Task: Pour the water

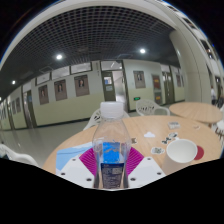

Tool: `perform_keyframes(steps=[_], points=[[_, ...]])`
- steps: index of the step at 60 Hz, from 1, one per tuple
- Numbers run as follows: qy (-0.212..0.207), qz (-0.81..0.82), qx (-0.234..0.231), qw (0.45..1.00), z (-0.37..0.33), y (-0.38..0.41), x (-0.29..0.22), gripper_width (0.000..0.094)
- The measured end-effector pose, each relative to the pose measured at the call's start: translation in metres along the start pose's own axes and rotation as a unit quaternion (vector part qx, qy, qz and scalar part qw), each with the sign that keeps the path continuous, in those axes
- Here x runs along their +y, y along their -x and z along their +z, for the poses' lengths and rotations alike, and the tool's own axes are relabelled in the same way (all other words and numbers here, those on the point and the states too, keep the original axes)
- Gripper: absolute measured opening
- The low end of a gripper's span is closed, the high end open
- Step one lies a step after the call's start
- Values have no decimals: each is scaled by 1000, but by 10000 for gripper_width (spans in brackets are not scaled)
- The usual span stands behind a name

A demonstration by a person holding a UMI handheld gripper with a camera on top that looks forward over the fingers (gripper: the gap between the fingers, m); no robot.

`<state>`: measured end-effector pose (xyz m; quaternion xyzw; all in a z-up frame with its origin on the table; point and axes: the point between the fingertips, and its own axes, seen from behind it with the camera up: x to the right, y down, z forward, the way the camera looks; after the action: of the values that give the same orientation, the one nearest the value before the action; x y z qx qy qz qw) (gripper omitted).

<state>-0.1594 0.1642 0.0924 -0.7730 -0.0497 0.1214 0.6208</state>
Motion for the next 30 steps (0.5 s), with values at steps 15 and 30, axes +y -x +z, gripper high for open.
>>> perform_keyframes(steps=[15,30], points=[[10,348,-95,933,-36,16,-34,321],[3,663,-137,736,-42,-22,-70,328]])
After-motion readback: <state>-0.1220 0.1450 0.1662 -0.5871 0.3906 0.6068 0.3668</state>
